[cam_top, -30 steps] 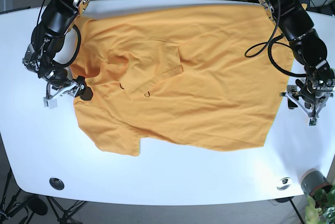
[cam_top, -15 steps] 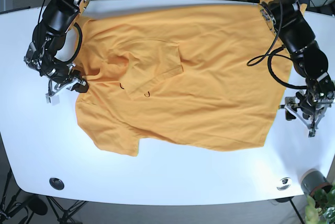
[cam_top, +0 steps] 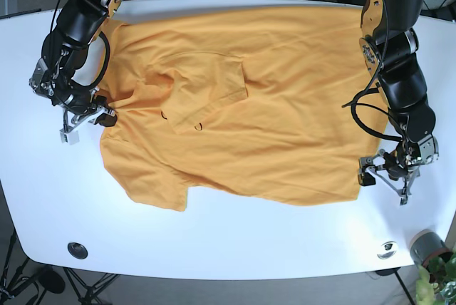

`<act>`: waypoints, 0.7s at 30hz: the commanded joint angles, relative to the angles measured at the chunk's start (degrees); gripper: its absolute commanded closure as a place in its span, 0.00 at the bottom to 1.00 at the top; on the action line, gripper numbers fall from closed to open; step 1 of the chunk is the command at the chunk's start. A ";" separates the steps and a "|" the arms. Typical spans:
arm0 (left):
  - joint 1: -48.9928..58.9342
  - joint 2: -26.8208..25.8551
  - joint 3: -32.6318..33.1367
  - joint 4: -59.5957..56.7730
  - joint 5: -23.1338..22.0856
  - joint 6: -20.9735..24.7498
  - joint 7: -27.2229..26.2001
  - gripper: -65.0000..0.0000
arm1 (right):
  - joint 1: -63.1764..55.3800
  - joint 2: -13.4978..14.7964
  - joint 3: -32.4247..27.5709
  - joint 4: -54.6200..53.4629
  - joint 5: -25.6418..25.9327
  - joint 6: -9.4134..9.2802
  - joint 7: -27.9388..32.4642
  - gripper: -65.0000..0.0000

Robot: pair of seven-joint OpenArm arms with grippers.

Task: Fold the T-shirt properly
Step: 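Grasp the shirt's side edges with both grippers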

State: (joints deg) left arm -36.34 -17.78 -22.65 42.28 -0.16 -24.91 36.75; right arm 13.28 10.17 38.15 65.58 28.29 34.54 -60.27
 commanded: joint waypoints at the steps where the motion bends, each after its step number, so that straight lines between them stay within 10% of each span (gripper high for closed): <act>1: -3.36 -1.69 -0.07 -4.52 -0.41 -0.02 -4.01 0.21 | 1.18 0.95 0.05 1.19 0.85 0.40 0.80 1.00; 10: -7.31 -2.22 0.46 -19.29 -0.50 -0.02 -12.53 0.21 | 0.39 0.68 0.05 1.19 1.29 0.40 0.80 1.00; 21: -6.43 -0.02 0.28 -19.64 -0.67 -4.94 -10.77 0.21 | 0.48 0.59 0.05 1.19 1.29 0.58 0.89 1.00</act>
State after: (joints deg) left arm -41.25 -18.17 -22.35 21.69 -0.03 -28.58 25.06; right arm 12.51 9.96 38.15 65.58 28.67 34.57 -60.25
